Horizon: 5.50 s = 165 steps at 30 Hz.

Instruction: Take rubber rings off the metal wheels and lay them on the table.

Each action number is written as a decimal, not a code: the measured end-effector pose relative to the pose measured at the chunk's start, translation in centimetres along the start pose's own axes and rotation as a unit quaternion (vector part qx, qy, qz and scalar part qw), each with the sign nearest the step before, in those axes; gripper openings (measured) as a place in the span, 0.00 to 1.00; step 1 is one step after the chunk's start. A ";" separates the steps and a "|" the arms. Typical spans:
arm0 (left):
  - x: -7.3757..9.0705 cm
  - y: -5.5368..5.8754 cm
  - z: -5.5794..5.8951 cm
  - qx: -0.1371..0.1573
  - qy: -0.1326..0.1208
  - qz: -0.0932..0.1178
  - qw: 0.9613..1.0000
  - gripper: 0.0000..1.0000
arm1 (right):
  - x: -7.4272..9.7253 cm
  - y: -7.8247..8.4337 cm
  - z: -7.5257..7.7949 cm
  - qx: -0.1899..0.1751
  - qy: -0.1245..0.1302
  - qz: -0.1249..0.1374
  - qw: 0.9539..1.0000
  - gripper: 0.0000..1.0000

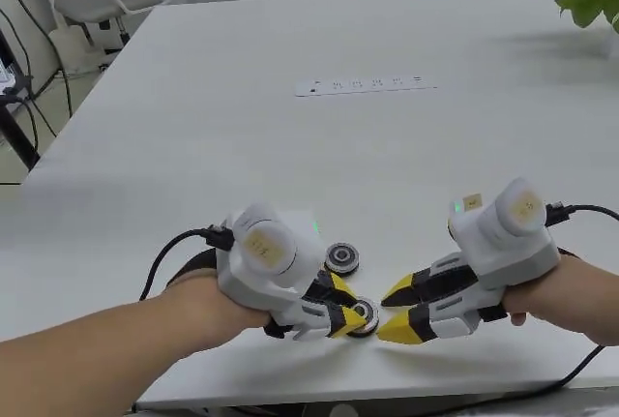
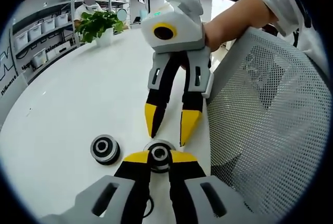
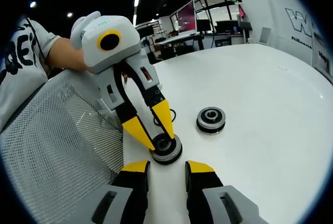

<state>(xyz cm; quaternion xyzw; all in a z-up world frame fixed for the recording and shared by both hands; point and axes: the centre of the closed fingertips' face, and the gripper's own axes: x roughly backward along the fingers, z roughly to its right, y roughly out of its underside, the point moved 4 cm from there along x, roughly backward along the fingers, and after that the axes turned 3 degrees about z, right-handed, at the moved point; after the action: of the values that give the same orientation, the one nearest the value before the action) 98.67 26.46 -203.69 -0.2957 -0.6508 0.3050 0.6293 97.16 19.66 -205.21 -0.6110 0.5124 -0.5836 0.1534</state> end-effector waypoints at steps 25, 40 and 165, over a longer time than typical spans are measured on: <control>0.0 -0.1 0.1 0.004 -0.008 0.006 1.000 0.08 | -1.2 -0.3 -0.2 0.069 0.005 -0.012 0.998 0.22; -0.1 -0.1 0.1 0.004 -0.012 0.006 1.000 0.07 | -1.2 -0.4 -0.2 0.099 0.015 -0.023 0.995 0.21; -0.1 -0.1 0.3 -0.003 -0.020 -0.002 1.000 0.07 | 0.3 -0.1 0.9 -0.082 0.017 0.028 0.996 0.00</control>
<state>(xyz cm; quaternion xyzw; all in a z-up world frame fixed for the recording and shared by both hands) 98.41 26.35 -203.69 -0.2896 -0.6648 0.3077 0.6161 97.87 19.06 -205.20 -0.5968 0.5782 -0.5454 0.1096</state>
